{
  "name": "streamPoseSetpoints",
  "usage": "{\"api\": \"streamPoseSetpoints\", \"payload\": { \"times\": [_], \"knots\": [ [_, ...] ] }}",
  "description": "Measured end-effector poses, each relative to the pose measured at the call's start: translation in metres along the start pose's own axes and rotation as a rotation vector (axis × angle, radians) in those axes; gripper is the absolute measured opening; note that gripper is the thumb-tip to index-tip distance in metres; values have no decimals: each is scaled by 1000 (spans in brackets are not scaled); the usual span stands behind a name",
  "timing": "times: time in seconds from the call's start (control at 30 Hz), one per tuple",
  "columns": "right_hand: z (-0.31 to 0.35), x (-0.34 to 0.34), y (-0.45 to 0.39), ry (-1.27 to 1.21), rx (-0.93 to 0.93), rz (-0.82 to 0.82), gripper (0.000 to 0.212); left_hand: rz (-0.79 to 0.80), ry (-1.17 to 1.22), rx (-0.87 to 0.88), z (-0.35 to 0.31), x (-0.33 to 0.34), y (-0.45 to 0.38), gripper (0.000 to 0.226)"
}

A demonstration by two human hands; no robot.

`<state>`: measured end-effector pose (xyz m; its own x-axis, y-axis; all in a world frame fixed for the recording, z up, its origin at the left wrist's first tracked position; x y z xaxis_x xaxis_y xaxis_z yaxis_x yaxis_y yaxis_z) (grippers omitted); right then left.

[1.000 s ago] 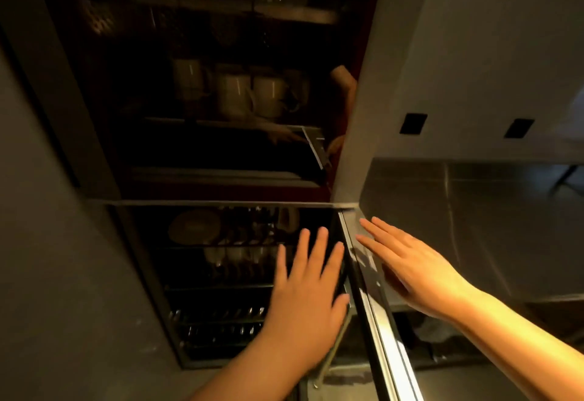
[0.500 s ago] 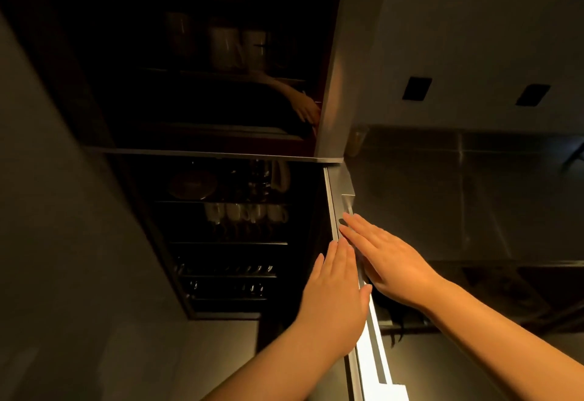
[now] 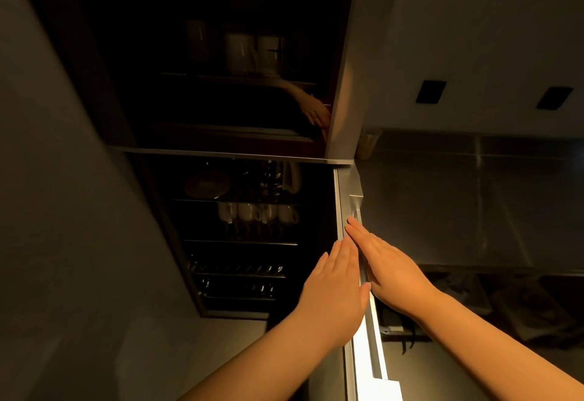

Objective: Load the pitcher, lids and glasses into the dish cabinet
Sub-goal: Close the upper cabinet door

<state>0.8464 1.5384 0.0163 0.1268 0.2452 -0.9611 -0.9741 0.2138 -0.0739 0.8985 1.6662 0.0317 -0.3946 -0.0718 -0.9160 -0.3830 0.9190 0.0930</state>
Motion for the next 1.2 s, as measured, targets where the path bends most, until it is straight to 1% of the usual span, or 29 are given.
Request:
{"api": "streamPoseSetpoints", "payload": {
  "times": [0.27, 0.53, 0.67, 0.77, 0.83, 0.93, 1.03, 1.2],
  "knots": [
    [16, 9, -7, -3, 44, -39, 77, 10, 43, 55, 22, -10, 8, 64],
    [46, 21, -26, 63, 85, -81, 74, 20, -10, 125, 61, -28, 18, 61],
    [61, 24, -39, 84, 87, -73, 74, 24, -89, 166, 85, -36, 19, 59],
    [71, 25, -50, 93, 95, -84, 73, 52, -101, 199, 107, -43, 16, 58],
    [78, 27, -58, 98, 101, -99, 70, 69, -113, 228, 121, -50, 14, 58],
    [88, 28, -72, 112, 114, -113, 64, 66, -206, 264, 139, -60, 12, 56],
    [98, 29, -87, 147, 131, -121, 61, 73, -308, 234, 152, -67, 9, 55],
    [111, 31, -115, 171, 179, -154, 57, 34, -360, 150, 168, -74, 4, 65]
  ]
}}
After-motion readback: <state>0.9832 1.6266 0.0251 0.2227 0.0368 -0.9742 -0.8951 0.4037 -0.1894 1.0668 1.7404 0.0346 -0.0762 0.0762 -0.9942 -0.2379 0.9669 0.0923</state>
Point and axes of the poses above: each hand's wrist, its own y-axis away from the middle knuckle, its own x-axis out of the palm, z = x × y, the point moved 3 cm from there along -y, towards the middle knuckle, and after that the axes turned 7 degrees about z, right-handed, at the moved point
